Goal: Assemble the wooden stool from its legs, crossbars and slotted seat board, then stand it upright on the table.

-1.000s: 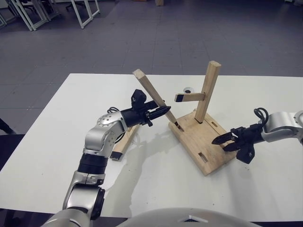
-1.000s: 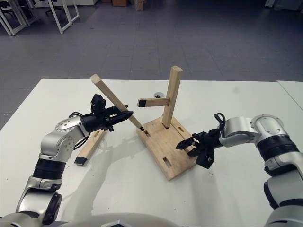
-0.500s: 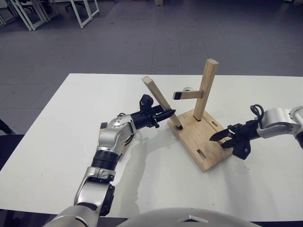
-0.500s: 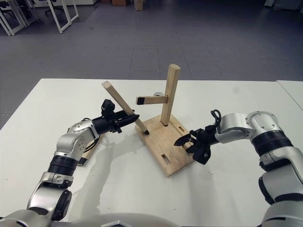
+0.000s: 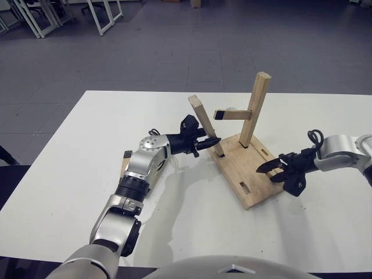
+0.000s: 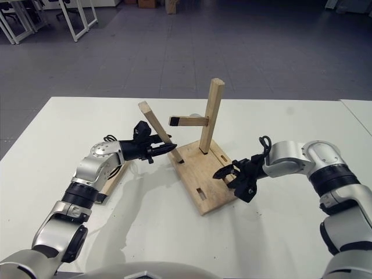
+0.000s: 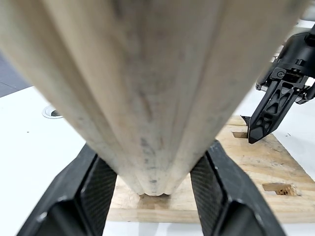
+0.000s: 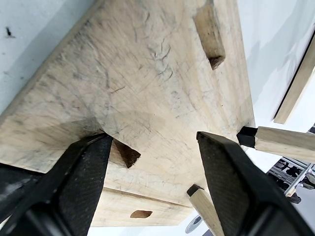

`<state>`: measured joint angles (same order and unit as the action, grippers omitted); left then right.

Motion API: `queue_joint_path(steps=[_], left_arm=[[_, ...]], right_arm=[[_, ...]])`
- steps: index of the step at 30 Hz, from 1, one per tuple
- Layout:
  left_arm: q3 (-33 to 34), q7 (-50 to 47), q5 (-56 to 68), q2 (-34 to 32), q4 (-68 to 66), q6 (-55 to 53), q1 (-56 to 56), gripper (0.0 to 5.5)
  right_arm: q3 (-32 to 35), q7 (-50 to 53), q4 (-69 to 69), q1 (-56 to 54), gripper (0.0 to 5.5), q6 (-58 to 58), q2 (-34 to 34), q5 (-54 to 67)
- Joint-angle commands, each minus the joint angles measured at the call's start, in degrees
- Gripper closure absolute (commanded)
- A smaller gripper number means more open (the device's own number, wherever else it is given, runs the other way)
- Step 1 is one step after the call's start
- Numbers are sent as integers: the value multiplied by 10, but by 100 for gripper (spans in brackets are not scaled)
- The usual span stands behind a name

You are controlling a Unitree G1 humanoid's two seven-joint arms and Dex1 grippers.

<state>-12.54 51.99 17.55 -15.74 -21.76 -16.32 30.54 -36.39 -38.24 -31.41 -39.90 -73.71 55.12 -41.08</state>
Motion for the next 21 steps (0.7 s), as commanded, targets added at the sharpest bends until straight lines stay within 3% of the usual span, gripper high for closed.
queue_joint_path(steps=[1,9,15,21], left_arm=[[-4,1,-18,-8,-60,-58,-17,346],[-8,12,-22,-6,-82,-67,-7,346],[4,15,-13,-37,-35,-101,-3,346],[-17,9,-31,-45,-15,-103,-6,346]], right_arm=[[-18,-15,22,38,235,13,-27,17],[27,-20,24,60,235,99,-36,71],[69,-57,110,105,235,182,-25,169],[105,-55,153,111,235,208,-26,173]])
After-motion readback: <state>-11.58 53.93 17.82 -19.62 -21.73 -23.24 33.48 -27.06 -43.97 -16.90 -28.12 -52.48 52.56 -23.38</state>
